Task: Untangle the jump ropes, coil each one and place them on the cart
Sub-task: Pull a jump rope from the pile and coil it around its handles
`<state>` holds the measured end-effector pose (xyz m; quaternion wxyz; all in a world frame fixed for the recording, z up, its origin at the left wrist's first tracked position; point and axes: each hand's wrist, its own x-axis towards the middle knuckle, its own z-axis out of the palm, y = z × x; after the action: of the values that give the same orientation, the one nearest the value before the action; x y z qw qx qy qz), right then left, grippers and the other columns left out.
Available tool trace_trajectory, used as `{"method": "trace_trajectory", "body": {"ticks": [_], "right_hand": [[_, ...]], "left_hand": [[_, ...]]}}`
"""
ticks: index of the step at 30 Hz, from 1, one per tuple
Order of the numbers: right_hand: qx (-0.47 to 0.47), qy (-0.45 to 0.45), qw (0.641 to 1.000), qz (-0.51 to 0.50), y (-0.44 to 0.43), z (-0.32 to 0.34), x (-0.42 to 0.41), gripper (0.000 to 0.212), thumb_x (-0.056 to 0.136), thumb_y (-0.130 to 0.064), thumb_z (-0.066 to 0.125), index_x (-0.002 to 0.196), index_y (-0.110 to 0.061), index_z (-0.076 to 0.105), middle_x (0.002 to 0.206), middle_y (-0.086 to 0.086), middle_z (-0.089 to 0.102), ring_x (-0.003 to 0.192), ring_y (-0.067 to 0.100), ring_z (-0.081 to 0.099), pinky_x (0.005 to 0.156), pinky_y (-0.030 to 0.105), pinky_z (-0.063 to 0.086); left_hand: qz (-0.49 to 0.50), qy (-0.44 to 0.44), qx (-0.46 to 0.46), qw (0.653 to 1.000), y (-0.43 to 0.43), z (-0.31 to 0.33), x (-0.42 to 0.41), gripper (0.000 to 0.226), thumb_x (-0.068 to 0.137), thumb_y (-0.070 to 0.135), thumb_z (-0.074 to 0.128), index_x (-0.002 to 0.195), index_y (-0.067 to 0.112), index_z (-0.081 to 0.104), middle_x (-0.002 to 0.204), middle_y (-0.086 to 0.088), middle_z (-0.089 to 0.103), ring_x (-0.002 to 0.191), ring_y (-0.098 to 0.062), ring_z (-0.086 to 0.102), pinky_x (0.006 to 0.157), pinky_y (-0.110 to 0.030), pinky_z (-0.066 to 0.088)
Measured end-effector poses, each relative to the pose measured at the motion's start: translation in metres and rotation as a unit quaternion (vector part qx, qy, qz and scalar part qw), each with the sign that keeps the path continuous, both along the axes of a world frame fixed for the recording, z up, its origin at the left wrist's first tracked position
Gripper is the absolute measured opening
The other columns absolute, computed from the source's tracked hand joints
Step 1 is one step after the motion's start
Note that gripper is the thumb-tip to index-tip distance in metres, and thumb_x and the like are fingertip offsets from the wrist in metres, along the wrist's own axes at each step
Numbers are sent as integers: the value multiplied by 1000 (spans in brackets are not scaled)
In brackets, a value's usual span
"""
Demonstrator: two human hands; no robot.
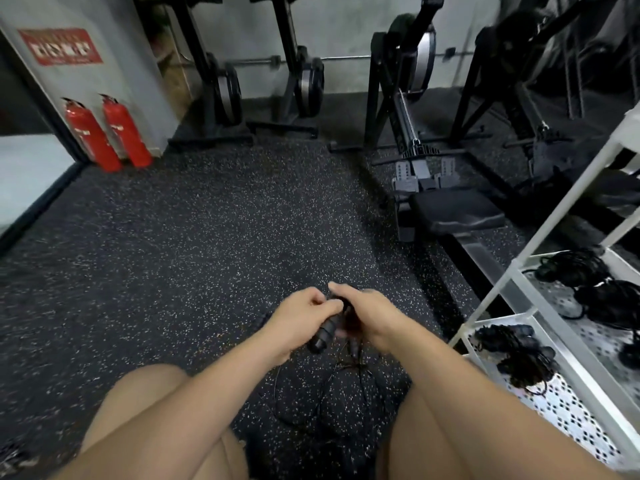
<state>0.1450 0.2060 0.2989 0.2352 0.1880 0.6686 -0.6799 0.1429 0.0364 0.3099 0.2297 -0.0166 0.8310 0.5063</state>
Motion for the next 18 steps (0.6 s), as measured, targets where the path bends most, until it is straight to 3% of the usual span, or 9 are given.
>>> {"method": "trace_trajectory", "body": {"ticks": [2,4,5,7,9,11,13,15,18], "right_hand": [[9,39,999,-25,-5,0,2,46,96,-50,75,111,-7,79,94,11,80,82,26,73,76,44,62],[58,61,996,-6,-6,-1,6,47,87,-57,75,111,-17,78,102,6,83,99,28,77,97,52,62],[87,70,994,15,-6,1,8,44,87,-57,73,109,-19,77,103,5,83,102,28,77,101,54,60],[128,92,986,56,-4,3,10,33,92,-50,72,101,-18,71,98,2,81,94,23,77,96,48,62],[179,126,969,114,-4,6,12,25,96,-41,71,93,-17,63,84,0,75,76,16,69,79,38,59],[270,182,932,162,-2,9,12,24,96,-37,70,91,-16,58,79,-4,68,68,12,60,67,35,49],[305,224,913,152,3,12,12,22,94,-36,72,85,-22,57,74,-8,63,64,8,55,62,33,44],[289,247,918,112,10,16,8,26,92,-37,74,80,-24,55,70,-9,61,62,6,51,62,33,42],[219,263,939,33,17,24,5,27,91,-40,74,90,-15,62,73,2,63,66,12,55,68,36,46]], "left_hand": [[-32,25,-7,999,-5,2,2,17,97,43,70,100,26,69,97,4,79,91,-21,72,84,-39,55],[-41,42,-22,998,-14,3,-2,6,101,32,65,104,33,70,105,10,75,97,-17,69,86,-39,52],[-34,52,-17,998,-18,4,-4,15,103,26,62,111,37,68,113,13,72,104,-14,68,88,-36,53],[-27,82,-9,996,-26,1,-13,41,104,13,59,128,47,60,132,20,64,119,-14,66,91,-31,54],[-60,94,-14,994,-29,-5,-19,69,102,0,54,138,58,52,145,23,53,126,-14,61,83,-29,54],[-97,73,15,992,-29,-14,-23,81,98,-12,49,138,58,56,147,24,54,133,-10,56,94,-29,53],[-108,36,59,992,-27,-24,-26,71,94,-16,52,131,44,66,137,18,70,129,-13,63,108,-34,46],[-91,10,68,994,-25,-30,-28,42,98,-2,67,120,34,72,119,12,79,118,-20,70,107,-39,47],[-79,-15,64,995,-19,-40,-28,11,99,23,74,109,28,73,101,13,80,96,-14,70,101,-38,50]]}}
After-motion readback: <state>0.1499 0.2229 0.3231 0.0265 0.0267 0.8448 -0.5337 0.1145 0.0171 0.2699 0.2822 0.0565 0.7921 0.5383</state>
